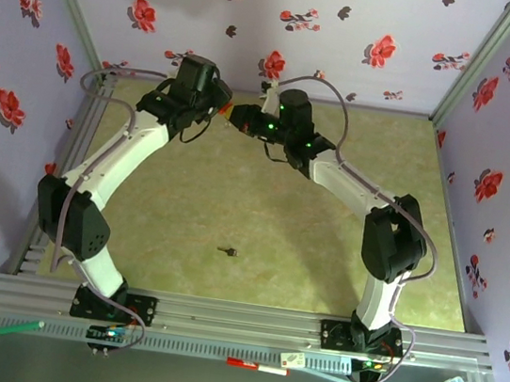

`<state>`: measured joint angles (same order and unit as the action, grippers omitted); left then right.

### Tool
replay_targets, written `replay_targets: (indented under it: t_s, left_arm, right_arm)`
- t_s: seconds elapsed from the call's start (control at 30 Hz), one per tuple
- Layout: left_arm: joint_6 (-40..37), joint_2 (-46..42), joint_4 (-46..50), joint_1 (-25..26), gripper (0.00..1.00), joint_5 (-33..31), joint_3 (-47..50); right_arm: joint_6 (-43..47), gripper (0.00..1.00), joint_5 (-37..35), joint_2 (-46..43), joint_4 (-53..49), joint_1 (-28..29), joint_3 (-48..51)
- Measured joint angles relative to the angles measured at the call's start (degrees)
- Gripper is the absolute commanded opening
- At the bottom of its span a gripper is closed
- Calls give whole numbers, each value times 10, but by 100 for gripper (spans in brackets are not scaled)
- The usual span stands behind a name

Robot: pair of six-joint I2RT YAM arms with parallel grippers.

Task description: Unlock with the key

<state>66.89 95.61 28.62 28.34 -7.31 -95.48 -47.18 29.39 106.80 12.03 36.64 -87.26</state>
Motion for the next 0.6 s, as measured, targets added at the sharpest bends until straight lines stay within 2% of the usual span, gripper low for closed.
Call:
replay_targets:
  t_s: [0.2,0.33,0.6]
  left_arm:
    - [4,0,-10,0,0,5,2]
    - [18,0,-34,0,0,14,21]
    - [111,-47,-107,-20,0,71,141]
  right_arm:
    - [-11,0,-4,0,5,-2,1]
    - [-10,9,-4,0,-3,-7,2]
    - [-27,20,7,0,-17,-3,26]
